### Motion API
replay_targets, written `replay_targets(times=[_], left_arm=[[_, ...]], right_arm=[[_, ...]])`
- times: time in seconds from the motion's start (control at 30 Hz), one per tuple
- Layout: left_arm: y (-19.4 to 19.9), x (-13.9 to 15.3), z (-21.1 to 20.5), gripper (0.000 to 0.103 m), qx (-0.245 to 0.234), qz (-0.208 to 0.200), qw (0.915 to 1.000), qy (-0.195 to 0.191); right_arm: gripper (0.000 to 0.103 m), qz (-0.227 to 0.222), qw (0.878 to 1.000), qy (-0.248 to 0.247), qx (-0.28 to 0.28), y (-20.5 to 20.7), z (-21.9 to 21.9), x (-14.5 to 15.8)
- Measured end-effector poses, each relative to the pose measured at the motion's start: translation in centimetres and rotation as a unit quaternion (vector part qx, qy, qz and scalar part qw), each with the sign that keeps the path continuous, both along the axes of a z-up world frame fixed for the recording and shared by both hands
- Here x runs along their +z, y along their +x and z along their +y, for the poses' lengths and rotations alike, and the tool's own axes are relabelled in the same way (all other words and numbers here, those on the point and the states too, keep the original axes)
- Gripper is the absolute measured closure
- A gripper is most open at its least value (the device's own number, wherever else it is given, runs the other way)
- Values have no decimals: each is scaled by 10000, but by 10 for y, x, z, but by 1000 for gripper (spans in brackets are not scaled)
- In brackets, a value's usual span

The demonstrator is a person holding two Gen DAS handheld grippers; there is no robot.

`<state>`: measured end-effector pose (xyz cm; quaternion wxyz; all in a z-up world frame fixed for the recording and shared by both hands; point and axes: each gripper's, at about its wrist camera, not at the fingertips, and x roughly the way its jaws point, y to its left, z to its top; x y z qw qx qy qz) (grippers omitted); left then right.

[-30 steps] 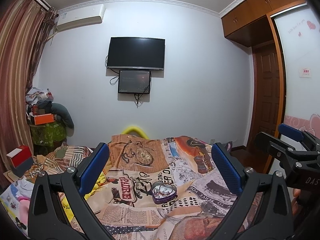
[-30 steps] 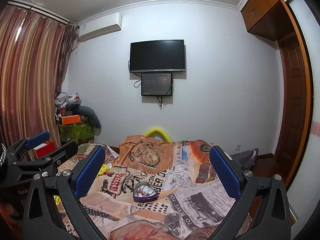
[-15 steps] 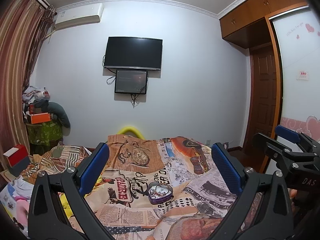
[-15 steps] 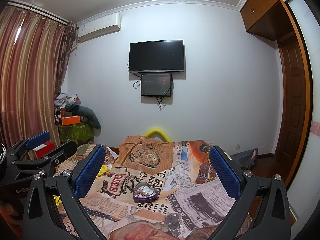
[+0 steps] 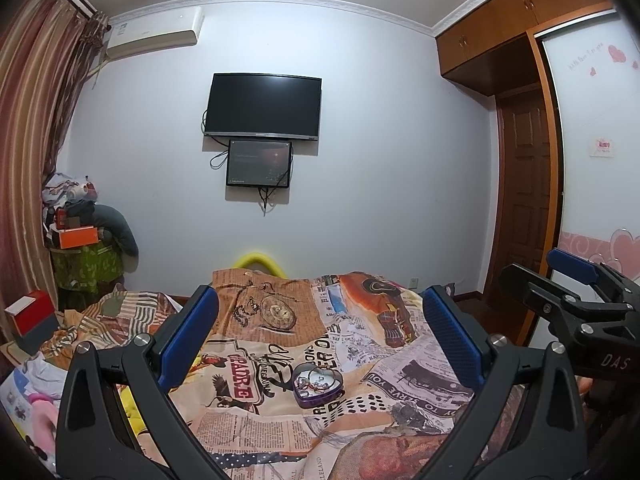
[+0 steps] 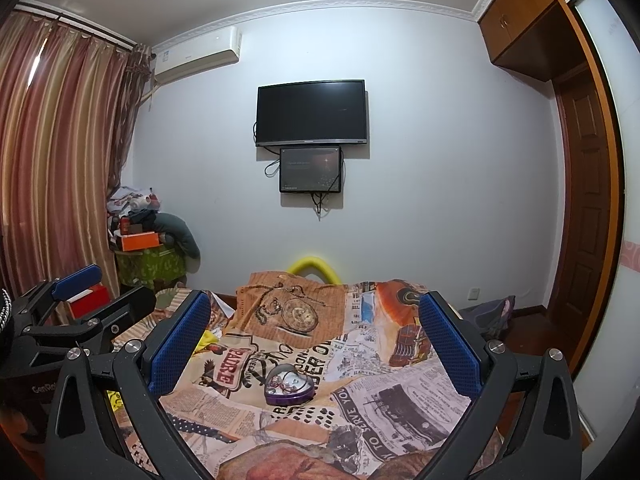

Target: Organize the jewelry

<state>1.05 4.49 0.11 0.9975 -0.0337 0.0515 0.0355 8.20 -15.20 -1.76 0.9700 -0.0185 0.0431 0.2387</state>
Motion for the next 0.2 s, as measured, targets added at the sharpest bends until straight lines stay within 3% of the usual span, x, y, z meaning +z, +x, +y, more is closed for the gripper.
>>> replay_targets(times=[0.2], left_arm=[[2,0,3,1,71,8,10000,-29]], right_arm=[[0,22,10000,8,0,0,0,0]])
